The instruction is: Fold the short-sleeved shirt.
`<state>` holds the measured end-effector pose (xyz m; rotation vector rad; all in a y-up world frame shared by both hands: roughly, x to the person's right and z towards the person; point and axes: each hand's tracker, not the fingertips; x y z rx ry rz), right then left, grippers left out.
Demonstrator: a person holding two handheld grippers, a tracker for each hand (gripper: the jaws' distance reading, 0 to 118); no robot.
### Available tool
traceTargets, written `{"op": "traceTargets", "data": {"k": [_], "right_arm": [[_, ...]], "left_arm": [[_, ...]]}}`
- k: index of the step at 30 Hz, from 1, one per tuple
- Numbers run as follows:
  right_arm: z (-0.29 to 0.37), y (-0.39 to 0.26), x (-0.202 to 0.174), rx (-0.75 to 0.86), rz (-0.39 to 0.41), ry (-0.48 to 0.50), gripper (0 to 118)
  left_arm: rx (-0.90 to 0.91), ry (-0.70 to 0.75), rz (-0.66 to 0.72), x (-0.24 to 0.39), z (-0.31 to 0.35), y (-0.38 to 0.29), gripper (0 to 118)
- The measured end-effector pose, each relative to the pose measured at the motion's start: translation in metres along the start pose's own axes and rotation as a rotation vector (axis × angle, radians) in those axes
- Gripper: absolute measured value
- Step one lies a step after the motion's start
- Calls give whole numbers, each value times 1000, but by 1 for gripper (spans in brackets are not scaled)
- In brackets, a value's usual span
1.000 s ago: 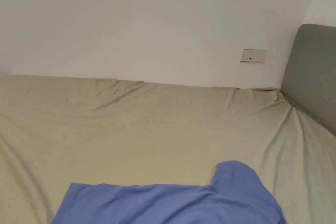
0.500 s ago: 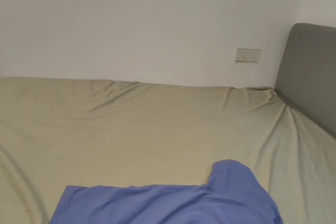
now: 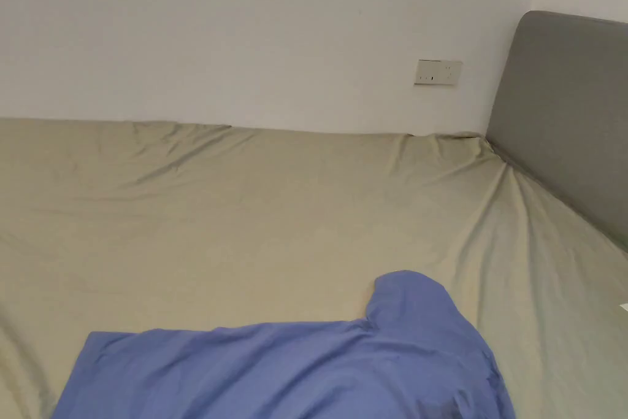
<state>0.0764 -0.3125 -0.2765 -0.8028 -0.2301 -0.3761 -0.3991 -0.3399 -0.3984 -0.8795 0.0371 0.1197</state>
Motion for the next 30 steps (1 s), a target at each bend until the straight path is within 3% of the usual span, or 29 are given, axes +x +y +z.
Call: {"op": "traceTargets", "data": {"k": [3,4,5,7,8,9,13,20,21,23,25,27,30], "right_arm": [[-12,5,1,0,95,-50,2],[-17,8,1,-1,133,-65,10],[-24,11,1,-1,175,-76,27],[-41,14,2,12,224,-100,88],[-48,15,4,9,213,-87,103],[-53,17,7,6,207,-75,107],[-69,27,16,40,135,-35,106],[-112,42,19,-6,160,-61,105],[-114,43,19,-12,168,-60,98],[-109,44,17,-24,175,-14,52],[-99,44,12,-20,177,14,20],[-89,47,8,-35,223,-11,18],[-65,47,11,-25,188,12,17]], "left_arm": [[2,-62,68,-9,8,0,11],[-6,-77,91,-11,9,1,11],[-3,-63,91,-12,8,1,11],[-3,-39,84,-9,8,2,11],[-6,-36,83,-8,8,2,11],[-7,-35,81,-6,7,2,11],[-16,-11,46,4,7,0,11],[-31,0,43,4,6,-2,11],[-33,0,44,4,6,-1,11],[-37,1,46,3,8,0,11],[-33,-5,53,1,13,1,8],[-33,-44,61,-2,22,3,5],[-19,-56,69,-5,41,3,5]]}}
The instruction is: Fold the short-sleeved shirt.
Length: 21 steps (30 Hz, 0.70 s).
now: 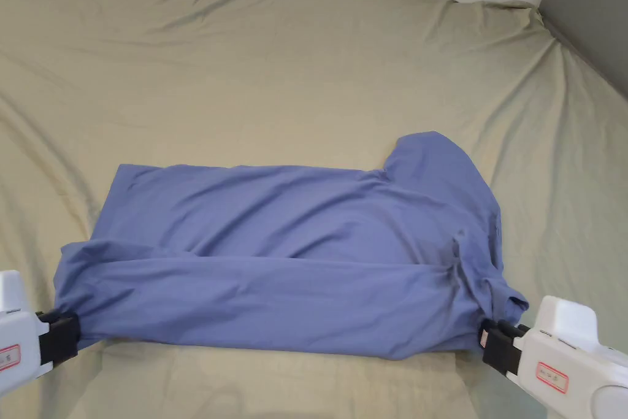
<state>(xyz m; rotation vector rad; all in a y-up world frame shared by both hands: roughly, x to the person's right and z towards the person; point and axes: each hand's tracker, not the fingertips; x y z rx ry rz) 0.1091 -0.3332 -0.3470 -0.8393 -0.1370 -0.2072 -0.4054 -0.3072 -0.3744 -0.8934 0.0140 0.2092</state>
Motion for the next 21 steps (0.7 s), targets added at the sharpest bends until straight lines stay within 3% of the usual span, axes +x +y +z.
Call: {"op": "traceTargets", "data": {"k": [2,8,11,18,21], "right_arm": [[22,-6,6,9,-62,26,17],[74,-46,21,-41,-24,-27,17],[87,-75,30,-108,-51,-18,17],[82,-109,26,-154,-28,-92,17],[68,-108,17,-166,46,-171,23]], "left_arm": [[14,-21,5,-3,19,-3,5],[-8,-7,-23,-29,52,-30,4],[-70,8,7,-44,52,-53,4],[-132,20,64,-50,52,-97,4],[-119,17,86,-51,51,-101,5]]}}
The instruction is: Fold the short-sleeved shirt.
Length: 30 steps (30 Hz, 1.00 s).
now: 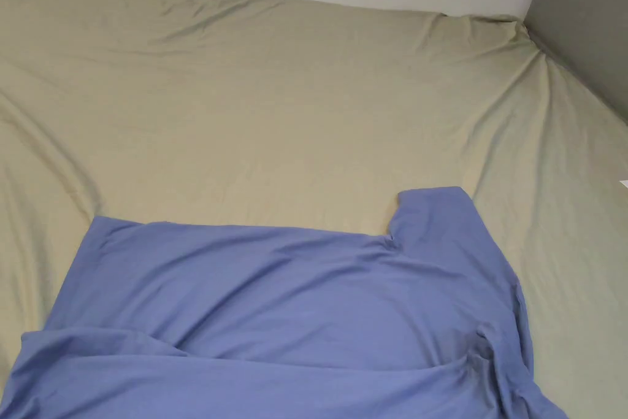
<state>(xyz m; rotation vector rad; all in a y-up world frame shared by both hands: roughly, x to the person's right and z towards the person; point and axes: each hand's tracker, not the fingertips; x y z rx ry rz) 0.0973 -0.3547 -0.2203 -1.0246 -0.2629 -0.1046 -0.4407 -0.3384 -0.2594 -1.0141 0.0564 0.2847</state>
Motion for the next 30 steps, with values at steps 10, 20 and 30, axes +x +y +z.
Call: {"op": "traceTargets", "data": {"k": [10,20,30], "right_arm": [[80,9,28,182,-105,-31,67],[108,51,-11,293,-140,306,1],[57,90,-60,146,-29,328,1]], "left_arm": [[154,95,-44,-4,61,14,11],[253,-36,-94,38,56,70,0],[201,-8,-190,60,-62,184,0]]}}
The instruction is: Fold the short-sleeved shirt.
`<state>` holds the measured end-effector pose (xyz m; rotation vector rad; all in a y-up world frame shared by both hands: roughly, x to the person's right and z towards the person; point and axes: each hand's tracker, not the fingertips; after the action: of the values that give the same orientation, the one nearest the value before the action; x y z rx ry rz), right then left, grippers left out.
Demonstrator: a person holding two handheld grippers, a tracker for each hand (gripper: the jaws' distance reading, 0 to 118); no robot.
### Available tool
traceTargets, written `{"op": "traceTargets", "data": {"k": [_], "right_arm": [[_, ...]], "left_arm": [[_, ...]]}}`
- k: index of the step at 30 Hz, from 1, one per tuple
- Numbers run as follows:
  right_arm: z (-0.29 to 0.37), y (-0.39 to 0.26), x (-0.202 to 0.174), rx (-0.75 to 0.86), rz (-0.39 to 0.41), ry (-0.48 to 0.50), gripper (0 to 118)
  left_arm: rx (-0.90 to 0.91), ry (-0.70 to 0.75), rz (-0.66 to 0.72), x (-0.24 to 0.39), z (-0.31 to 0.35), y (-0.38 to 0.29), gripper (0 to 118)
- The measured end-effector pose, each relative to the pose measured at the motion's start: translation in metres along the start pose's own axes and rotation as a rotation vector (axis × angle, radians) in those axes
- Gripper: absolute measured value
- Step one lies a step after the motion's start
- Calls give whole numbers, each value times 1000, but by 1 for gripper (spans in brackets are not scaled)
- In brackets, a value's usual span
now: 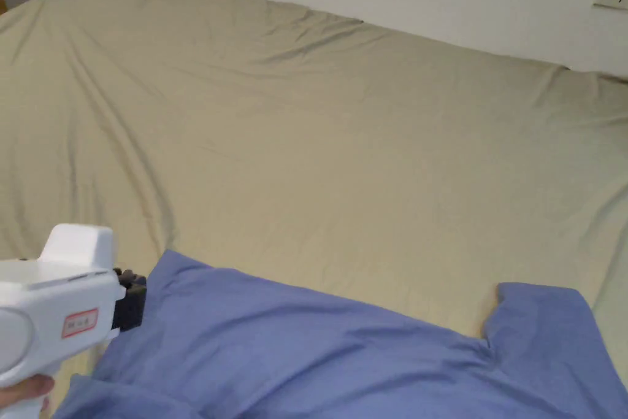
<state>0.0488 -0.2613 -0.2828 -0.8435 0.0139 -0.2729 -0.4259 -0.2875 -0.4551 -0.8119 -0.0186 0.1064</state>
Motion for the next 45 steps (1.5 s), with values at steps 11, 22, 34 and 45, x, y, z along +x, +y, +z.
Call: {"op": "traceTargets", "data": {"k": [11,22,34,45], "right_arm": [[-32,20,-22,-69,57,60,1],[-28,19,-17,-72,50,38,1],[-96,79,68,71,-12,-205,32],[-205,122,132,-157,24,-315,84]], "left_arm": [[-46,-28,-85,-5,-91,34,87],[-118,-2,-132,7,-99,13,25],[-108,-85,-88,10,-56,10,7],[-159,-30,-111,17,-65,12,7]]}}
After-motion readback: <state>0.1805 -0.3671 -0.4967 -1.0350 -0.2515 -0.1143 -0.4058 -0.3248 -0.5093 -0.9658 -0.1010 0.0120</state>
